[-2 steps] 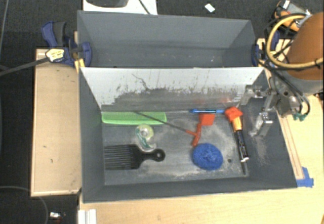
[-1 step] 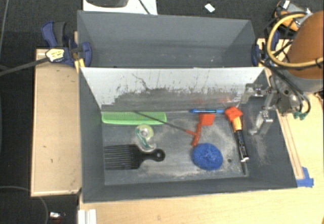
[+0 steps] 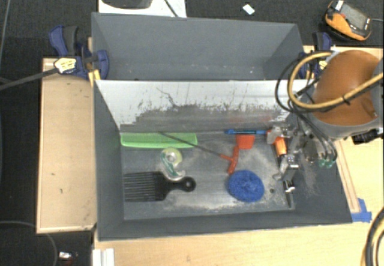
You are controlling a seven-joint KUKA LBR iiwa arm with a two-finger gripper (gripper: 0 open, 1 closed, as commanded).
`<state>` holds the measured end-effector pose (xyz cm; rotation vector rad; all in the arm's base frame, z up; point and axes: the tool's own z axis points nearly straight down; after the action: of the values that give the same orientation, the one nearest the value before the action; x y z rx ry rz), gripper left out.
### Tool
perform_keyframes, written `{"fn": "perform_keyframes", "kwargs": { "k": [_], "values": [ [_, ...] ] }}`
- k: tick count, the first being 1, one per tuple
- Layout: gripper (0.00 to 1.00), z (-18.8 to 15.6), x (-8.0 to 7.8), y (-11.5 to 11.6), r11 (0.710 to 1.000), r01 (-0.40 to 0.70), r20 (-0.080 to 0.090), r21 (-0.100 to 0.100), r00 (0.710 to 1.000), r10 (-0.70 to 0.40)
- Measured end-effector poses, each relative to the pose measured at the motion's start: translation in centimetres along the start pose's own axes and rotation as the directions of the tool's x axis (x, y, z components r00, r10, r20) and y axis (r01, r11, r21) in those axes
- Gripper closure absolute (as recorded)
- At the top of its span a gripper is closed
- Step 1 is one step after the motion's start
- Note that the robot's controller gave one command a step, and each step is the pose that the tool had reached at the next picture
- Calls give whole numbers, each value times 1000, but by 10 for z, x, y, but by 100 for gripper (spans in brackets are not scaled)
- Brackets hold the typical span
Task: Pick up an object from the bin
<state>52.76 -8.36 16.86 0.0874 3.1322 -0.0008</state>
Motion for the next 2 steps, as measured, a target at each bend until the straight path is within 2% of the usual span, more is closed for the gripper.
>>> {"fn": "perform_keyframes", "kwargs": {
  "k": [1,2],
  "values": [
    [0,10,10,29,1000,-21,8,2,1000,21],
    [0,27,52,42,988,-154,-9,0,988,154]
  ]
}}
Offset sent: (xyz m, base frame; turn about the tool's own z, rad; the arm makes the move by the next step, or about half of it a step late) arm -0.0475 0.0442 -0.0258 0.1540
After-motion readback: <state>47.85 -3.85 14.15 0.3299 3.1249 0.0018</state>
